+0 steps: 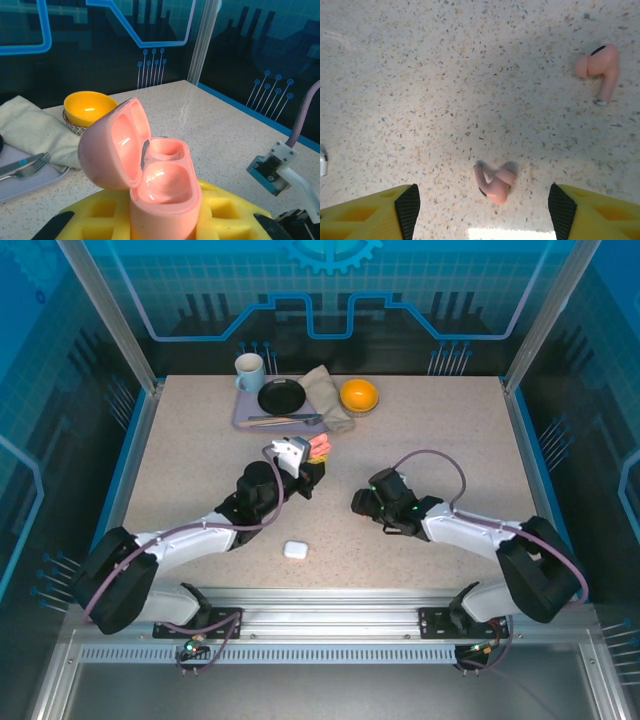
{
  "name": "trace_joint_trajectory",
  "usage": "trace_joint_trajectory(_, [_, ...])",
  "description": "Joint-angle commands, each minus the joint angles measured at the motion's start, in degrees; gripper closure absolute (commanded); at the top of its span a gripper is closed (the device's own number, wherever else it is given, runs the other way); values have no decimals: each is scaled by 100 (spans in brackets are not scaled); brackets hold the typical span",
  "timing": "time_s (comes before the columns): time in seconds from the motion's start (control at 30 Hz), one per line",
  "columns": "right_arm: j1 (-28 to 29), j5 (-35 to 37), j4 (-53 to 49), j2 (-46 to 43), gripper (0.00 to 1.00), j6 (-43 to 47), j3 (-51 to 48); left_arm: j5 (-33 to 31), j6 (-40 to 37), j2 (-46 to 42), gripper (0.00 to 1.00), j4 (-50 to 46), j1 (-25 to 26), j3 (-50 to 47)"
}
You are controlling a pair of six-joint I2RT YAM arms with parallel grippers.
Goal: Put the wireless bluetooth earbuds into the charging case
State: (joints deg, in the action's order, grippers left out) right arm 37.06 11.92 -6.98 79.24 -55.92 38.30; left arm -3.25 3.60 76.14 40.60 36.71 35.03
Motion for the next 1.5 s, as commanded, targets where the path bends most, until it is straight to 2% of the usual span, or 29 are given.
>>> trace_joint_trajectory(0.0, [-65,-79,-602,-119,26,168,40,-90,-187,-250,100,-144,40,-42])
trace_joint_trajectory(0.23, [59,-383,-267,504,25,115,121,-201,-206,-421,100,-333,47,-48])
trace_joint_trajectory(0.5, [252,-620,-207,1543,27,152,1051,-291,-269,-616,100,-478,45,-75])
trace_joint_trajectory(0.63, [220,-774,-300,1764,27,152,1637,-306,-285,-634,100,-497,43,-76])
trace_joint_trajectory(0.8, [180,-729,-367,1551,28,264,1996,-339,-322,-660,100,-481,42,-75])
trace_joint_trajectory(1.13, [300,-232,-1488,1261,30,699,1827,-317,-342,-683,100,-423,42,-132])
trace_joint_trajectory(1.3, [495,56,-1977,1249,33,1345,1696,-308,-368,-692,100,-430,47,-150])
trace_joint_trajectory(1.47, [535,187,-2199,1232,39,1558,1498,-299,-329,-654,100,-370,47,-141])
